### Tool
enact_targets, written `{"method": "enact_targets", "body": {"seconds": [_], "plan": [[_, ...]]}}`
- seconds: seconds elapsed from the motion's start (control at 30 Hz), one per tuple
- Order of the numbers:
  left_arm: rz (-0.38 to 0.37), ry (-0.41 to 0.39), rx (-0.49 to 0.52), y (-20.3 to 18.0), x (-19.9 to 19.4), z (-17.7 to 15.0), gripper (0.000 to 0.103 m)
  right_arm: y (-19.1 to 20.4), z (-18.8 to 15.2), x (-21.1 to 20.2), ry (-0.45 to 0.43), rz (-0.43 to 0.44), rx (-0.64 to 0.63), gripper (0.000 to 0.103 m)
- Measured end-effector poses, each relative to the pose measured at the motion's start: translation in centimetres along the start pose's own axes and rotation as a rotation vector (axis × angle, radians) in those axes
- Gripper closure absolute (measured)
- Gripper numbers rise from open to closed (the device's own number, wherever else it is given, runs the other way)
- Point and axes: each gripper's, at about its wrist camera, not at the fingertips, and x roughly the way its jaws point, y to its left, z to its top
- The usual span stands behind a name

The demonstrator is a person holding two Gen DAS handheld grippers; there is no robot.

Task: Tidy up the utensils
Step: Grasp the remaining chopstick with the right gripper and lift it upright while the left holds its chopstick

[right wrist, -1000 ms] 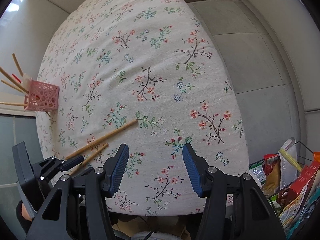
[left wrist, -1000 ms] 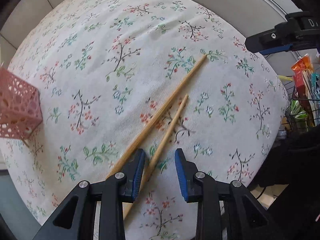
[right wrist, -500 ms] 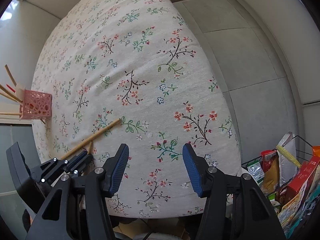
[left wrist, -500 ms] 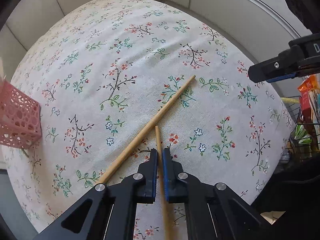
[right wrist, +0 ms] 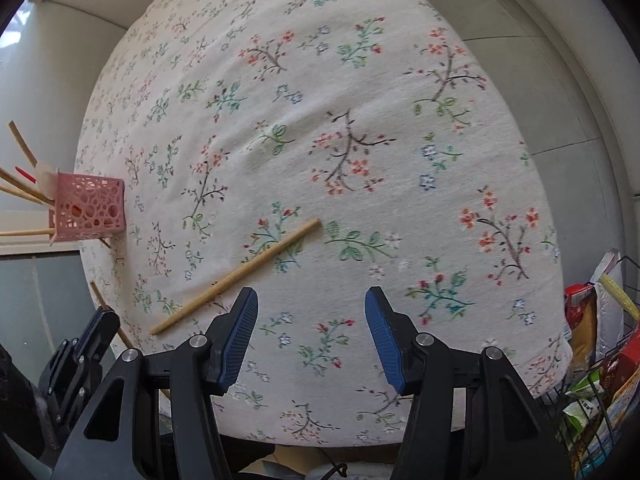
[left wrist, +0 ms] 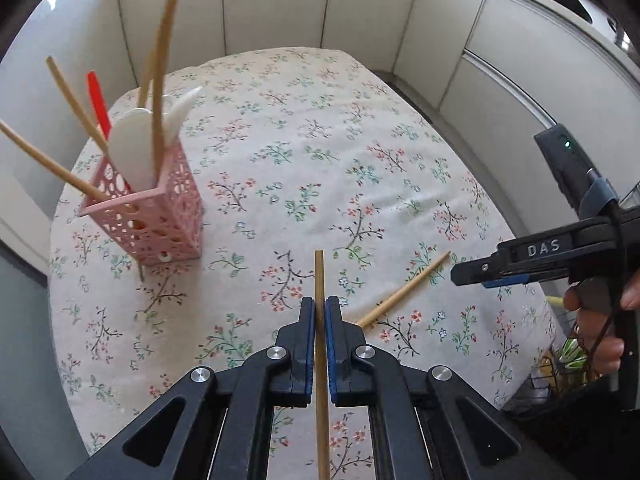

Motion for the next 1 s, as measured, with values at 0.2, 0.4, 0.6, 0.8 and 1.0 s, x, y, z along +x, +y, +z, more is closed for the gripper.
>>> {"method": "enact_targets", "body": {"seconds": [0.2,0.4,0.6,0.8,1.0], "plan": [[-0.037,-0.027,-0.087,3.4,-1.7,0.1,0.098,3.1,1.2,3.0,0.009,-0.016,0.032,0.042],[-0.078,-0.059,-0.131,4.8,-3.0,0.1,0.098,7.5,1.7,4.2,-0.085,-0.208,-0.122,0.049],[-0.084,-0.058,-0.157,5.1,-2.9,0.2,0.098,9.8,2.5,4.8,-0.164,-0.325,-0.273,0.077],[-0.073,-0.054,-0.172,5.6,-2.7,0.2,0.098,8.4,3.9,4.2,-0.144,-0.246,-0.327,0.097],[-0.064,-0.04,-0.178,5.6,-2.1,0.3,0.098,4.5,4.4,2.2,-0.104,-0.143,-0.277,0.097]]}}
